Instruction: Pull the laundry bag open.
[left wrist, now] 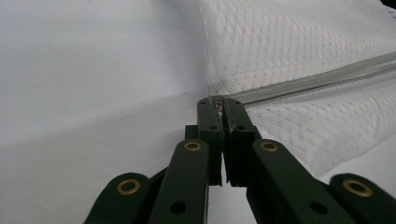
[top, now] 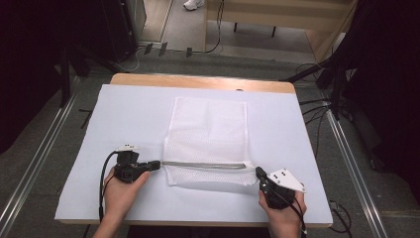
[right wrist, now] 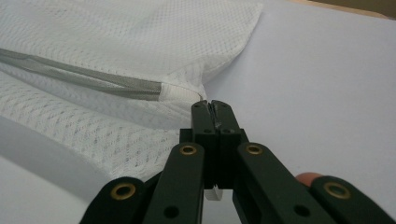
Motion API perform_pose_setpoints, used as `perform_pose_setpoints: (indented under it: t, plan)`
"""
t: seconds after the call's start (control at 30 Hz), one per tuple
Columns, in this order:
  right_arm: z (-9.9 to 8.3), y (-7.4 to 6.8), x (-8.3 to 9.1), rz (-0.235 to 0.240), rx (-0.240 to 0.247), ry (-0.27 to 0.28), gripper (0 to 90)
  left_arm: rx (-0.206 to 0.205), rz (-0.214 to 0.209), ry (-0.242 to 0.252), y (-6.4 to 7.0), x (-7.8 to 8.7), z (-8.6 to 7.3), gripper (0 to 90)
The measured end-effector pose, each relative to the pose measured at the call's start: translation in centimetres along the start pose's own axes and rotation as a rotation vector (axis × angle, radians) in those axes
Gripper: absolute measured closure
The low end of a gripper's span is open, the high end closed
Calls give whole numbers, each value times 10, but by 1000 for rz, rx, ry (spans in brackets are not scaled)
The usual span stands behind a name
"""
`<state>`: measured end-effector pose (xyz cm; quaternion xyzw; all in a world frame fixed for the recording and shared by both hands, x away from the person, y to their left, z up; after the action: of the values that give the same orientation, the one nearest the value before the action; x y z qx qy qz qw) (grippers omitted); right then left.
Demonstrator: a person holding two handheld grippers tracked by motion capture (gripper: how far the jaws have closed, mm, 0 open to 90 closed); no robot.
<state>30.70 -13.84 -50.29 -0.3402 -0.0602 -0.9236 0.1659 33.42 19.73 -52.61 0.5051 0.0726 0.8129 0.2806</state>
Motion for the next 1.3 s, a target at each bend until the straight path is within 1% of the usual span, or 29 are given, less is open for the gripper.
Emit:
perform_pose_setpoints:
  t: [0.03,0.13,0.23,0.3,0.37,0.4,0.43,0.47,0.5,0.53,0.57,0.6,0.63,0.67,0.7,0.73,0.77,0.8,0.83,0.87,0.9,0.97,1.03,1.07,1.1,1.13,1.2,1.23,1.3]
  plan:
    - [0,-3,0,10,3,-2,900,10,-4,11,-2,1,0,885]
    - [0,-4,-1,14,5,-3,900,3,10,7,-3,3,-2,885]
    - [-2,-6,-2,18,2,-12,900,6,3,13,-3,4,-2,885]
    - [-2,-4,-2,21,-4,-11,900,7,-23,27,-1,7,-2,884]
    - [-2,-5,-2,26,-2,-11,900,3,-25,18,0,7,-3,883]
    - [-4,-9,-2,12,31,-23,900,-10,-61,-3,3,7,-6,881]
    - [-5,-10,-4,18,40,-33,900,-26,-60,-4,4,7,-6,880]
    - [-5,-10,-4,18,40,-33,900,-26,-60,-4,4,7,-6,873]
    - [-9,-11,-6,38,27,-49,900,-55,-72,17,8,9,-6,831]
    - [-9,-11,-6,38,27,-49,900,-55,-72,17,8,9,-6,778]
    - [-9,-10,-7,54,17,-53,866,-66,-79,32,10,11,-5,674]
    - [-9,-11,-6,73,0,-48,813,-64,-72,74,12,15,-2,612]
    - [-7,-10,-6,78,-10,-40,757,-61,-78,89,13,17,-1,563]
    - [-7,-10,-6,78,-10,-40,757,-61,-78,89,13,17,-1,526]
    - [-8,-6,-6,57,-31,-53,701,-57,-103,121,14,22,0,486]
    - [-8,-5,-7,59,-39,-53,675,-57,-103,121,14,22,0,469]
    - [-8,-2,-7,59,-45,-51,655,-67,-99,150,15,26,0,443]
    - [-8,-2,-7,59,-45,-51,655,-67,-99,150,15,26,0,403]
    - [-9,3,-8,68,-58,-50,607,-74,-63,171,13,30,-1,352]
    - [-9,3,-8,68,-58,-50,607,-74,-63,171,13,30,-1,305]
    - [-7,6,-7,90,-75,-38,538,-80,-32,184,10,33,-2,248]
    - [-5,8,-6,108,-79,-18,479,-82,18,198,5,36,-3,136]
    - [-4,10,-5,115,-76,-7,456,-85,30,210,3,39,-3,113]
    - [-4,11,-3,119,-80,-3,415,-92,43,225,1,42,-4,94]
    - [-3,16,-1,127,-90,3,344,-89,63,241,-3,46,-4,34]
    - [-3,16,-1,127,-90,3,344,-89,63,241,-3,46,-4,21]
    - [-2,21,1,145,-104,7,323,-101,89,256,-9,51,-6,7]
    - [-2,24,3,157,-125,3,308,-102,107,266,-12,54,-6,0]
    - [-1,35,8,145,-135,23,287,-76,144,283,-20,59,-8,0]
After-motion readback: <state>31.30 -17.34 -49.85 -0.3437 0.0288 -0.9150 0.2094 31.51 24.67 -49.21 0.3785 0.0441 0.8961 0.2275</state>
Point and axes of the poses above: each handheld gripper's, and its own axes: x roughly backward along the jaws, z roughly out of its top, y roughly to its right, the point moved 10 cm from there along -x, roughly forward along the jaws, and after that the axes turned 10 degrees about -y, right-handed, at the moved point
